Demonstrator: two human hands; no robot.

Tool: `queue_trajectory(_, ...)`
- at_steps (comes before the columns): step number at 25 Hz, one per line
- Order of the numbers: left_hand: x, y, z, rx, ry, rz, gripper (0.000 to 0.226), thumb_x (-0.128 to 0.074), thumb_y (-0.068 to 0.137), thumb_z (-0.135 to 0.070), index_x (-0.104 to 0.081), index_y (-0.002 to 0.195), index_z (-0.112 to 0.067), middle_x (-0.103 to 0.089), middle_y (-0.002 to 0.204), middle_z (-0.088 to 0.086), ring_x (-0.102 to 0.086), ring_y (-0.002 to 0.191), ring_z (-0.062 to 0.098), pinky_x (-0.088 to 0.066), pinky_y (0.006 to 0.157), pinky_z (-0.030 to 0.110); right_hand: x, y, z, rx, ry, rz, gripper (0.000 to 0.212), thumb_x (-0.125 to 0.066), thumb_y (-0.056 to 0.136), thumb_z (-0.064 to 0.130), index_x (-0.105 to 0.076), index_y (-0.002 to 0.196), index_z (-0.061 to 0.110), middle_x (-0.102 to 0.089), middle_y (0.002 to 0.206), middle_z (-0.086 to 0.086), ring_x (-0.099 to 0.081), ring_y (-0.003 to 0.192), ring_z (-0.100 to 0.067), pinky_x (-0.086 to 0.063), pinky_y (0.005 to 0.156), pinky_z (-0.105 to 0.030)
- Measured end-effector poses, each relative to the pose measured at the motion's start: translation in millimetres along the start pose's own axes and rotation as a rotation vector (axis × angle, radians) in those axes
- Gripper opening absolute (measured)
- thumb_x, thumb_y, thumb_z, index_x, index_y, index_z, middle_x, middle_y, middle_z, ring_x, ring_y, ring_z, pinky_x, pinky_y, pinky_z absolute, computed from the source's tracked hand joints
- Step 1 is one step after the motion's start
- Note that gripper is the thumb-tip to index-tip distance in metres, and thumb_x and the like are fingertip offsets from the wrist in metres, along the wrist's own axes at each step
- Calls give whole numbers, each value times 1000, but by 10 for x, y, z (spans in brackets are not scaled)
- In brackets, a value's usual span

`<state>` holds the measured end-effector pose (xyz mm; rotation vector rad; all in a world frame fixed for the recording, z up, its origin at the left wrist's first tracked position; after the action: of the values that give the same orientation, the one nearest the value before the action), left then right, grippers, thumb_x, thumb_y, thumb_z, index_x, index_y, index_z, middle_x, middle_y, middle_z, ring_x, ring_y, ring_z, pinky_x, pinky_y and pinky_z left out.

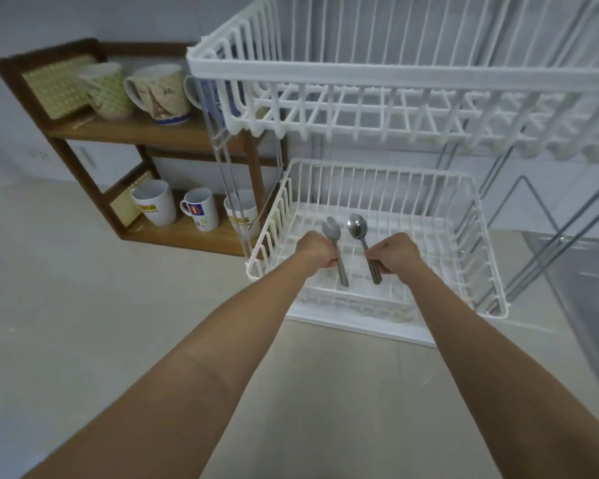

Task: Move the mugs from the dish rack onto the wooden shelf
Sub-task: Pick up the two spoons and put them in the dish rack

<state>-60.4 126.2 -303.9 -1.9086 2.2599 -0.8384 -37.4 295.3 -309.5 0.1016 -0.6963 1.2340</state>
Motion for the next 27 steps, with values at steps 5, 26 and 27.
queue_trajectory(5, -139, 215, 81, -28, 139, -44, 12, -67, 82, 0, -67, 93, 4, -62, 89, 13, -68, 88, 28, -57, 85, 40, -148, 41, -2, 70, -174, -8, 23, -69, 83, 21, -70, 84, -2, -73, 83, -17, -70, 78, -30, -57, 78, -40)
queue_trajectory(26, 62, -53, -38, -234, 538, -186, 27, -51, 92, -14, -61, 115, -6, -64, 117, 14, -60, 107, 31, -50, 86, 35, -77, -337, 144, 131, -342, -134, 29, -58, 88, 22, -68, 104, 0, -72, 98, -17, -67, 91, -31, -52, 76, -33)
queue_trajectory(27, 105, -124, -46, -293, 539, -193, 27, -49, 92, -13, -61, 116, -8, -64, 117, 14, -59, 107, 32, -50, 86, 36, -77, -425, 179, 151, -340, -154, 31, -55, 90, 23, -65, 113, 4, -71, 103, -16, -67, 93, -30, -49, 76, -30)
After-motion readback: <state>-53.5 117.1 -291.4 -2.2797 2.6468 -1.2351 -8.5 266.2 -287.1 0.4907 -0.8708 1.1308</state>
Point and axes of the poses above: each hand's wrist, its own y-axis towards the middle knuckle, its own x-axis out of the back of the hand, z = x × y, the point moved 4 cm from there along y, towards the middle knuckle
